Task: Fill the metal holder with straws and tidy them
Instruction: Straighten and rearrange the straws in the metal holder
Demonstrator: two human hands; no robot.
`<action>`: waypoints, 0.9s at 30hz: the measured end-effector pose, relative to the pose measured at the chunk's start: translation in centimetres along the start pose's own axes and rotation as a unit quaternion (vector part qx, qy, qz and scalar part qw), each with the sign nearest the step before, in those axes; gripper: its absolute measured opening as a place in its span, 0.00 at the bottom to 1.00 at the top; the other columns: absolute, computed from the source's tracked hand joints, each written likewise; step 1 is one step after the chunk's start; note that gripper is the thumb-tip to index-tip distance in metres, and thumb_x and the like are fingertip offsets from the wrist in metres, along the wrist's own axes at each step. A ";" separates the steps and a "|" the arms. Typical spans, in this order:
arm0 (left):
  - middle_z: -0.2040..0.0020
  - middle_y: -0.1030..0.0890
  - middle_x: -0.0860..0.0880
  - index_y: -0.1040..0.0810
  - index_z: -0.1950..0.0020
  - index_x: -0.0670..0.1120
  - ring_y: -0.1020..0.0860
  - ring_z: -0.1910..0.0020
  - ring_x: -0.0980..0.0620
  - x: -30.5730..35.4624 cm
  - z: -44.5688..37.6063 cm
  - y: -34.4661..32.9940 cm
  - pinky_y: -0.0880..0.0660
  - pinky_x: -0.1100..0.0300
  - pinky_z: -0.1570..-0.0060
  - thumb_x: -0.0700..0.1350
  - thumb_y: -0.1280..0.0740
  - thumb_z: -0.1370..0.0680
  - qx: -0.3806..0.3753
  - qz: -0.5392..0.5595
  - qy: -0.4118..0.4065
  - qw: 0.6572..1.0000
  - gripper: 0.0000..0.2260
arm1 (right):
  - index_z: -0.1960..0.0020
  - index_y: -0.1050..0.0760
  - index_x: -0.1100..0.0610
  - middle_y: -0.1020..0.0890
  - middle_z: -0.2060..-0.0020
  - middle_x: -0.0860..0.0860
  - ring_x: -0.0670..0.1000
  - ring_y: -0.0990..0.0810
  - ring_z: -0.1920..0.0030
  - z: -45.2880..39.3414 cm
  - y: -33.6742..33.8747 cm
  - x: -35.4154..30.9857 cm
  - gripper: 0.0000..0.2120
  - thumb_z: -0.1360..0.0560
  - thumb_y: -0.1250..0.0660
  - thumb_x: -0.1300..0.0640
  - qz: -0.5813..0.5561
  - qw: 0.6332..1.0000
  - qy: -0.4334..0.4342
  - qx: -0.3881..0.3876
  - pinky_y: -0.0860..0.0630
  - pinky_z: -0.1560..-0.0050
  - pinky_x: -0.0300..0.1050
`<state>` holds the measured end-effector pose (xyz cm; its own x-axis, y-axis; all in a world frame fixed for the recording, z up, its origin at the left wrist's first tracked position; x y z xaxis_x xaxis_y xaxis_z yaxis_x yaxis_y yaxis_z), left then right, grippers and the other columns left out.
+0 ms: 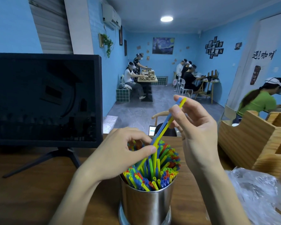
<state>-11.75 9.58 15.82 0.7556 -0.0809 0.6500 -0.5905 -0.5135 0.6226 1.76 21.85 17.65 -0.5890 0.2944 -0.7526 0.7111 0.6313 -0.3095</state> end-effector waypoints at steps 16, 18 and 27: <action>0.66 0.15 0.45 0.18 0.59 0.45 0.19 0.70 0.55 -1.4 0.0 3.6 0.24 0.66 0.69 0.51 0.23 0.38 0.282 0.245 0.070 0.925 0.14 | 0.53 0.16 0.60 0.20 0.59 0.60 0.53 0.16 0.62 -1.0 1.9 1.3 0.08 0.32 0.26 0.61 0.002 0.984 -0.171 -0.050 0.18 0.56 0.40; 0.67 0.15 0.46 0.19 0.57 0.43 0.18 0.70 0.55 -1.5 0.1 3.9 0.23 0.66 0.70 0.51 0.24 0.38 0.293 0.257 0.079 0.917 0.15 | 0.56 0.15 0.60 0.20 0.61 0.62 0.53 0.17 0.64 -0.9 1.9 1.6 0.08 0.35 0.25 0.61 0.029 0.974 -0.206 -0.090 0.19 0.59 0.38; 0.64 0.18 0.40 0.26 0.40 0.47 0.15 0.65 0.48 -0.3 0.5 3.7 0.18 0.58 0.65 0.40 0.24 0.26 0.380 0.247 0.034 0.891 0.18 | 0.60 0.13 0.54 0.16 0.66 0.54 0.52 0.15 0.63 -0.2 1.3 1.5 0.08 0.40 0.22 0.59 0.095 0.957 -0.221 -0.164 0.17 0.55 0.42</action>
<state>-14.07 7.28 17.70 0.4227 -0.4184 0.8039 -0.4642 -0.8618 -0.2045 1.71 23.27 16.26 -0.1897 0.1404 -0.9718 0.5887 0.8084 0.0019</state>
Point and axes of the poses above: each hand's wrist, its own z-axis away from the middle knuckle, its own y-axis out of the back of the hand, x = y × z, the point moved 4 cm from there along -z, towards the middle knuckle
